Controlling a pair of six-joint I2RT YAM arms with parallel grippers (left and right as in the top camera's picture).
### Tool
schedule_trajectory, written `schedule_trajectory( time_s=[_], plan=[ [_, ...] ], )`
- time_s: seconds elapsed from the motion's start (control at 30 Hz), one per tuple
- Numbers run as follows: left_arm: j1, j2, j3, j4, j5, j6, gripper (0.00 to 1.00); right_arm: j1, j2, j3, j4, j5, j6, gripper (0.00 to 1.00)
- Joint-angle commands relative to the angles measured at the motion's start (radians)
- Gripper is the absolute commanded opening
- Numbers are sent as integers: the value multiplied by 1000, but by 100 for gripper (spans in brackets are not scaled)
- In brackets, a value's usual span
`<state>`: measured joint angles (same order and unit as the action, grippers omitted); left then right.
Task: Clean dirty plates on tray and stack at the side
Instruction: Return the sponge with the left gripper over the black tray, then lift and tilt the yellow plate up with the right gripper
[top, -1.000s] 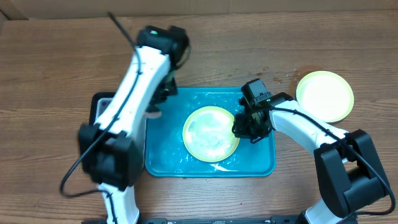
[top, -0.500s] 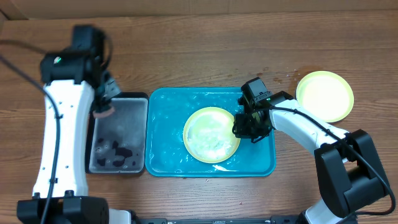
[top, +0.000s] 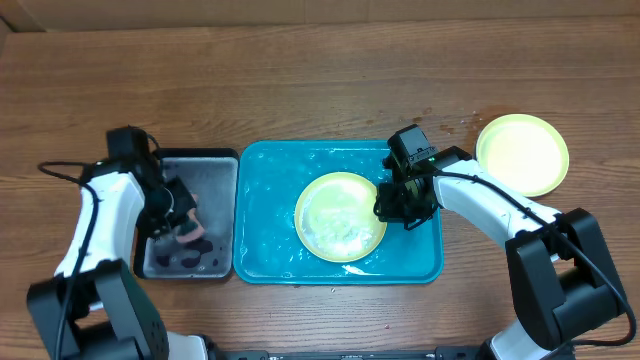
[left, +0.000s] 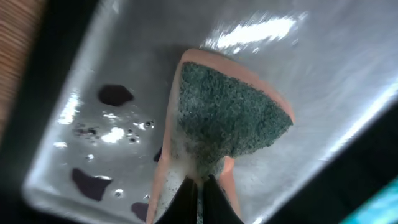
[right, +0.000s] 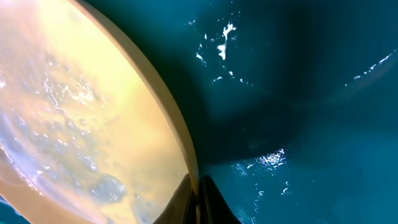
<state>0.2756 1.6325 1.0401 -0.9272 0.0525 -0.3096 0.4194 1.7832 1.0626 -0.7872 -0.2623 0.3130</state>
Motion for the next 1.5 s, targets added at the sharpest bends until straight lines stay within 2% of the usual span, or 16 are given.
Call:
schedule_trajectory(
  time_s=[0.0,0.17,0.23,0.27,0.33,0.5,0.87,1.07,1.27,1.47],
  plan=[
    [-1,50,-9,20,27,6,12,-2,-8,27,-5,-2,-11,4],
    [-1,71,-9,32,44,3,41,-2,-8,27,-8,-2,-11,4],
    [-1,71,-5,35,77,3,45,-2,-8,27,-6,-2,-11,4],
    [-1,71,0,34,95,3,53,-2,-8,27,-4,-4,-11,4],
    [-2,63,13,23,137,4,58,-2,-9,34,-5,-5,-11,4],
    [-38,-18,61,-21,148,15,62,-2,-29,85,-17,-6,-23,4],
    [-218,-207,100,-110,146,15,70,-2,-123,232,-64,19,-34,4],
    [-272,-208,100,-143,47,14,71,-2,-200,255,-95,243,-26,4],
    [-276,-208,100,-145,27,14,71,-2,-246,255,-175,516,-34,4],
    [-276,-208,100,-141,25,14,72,2,-252,256,-218,653,-69,4]
  ],
)
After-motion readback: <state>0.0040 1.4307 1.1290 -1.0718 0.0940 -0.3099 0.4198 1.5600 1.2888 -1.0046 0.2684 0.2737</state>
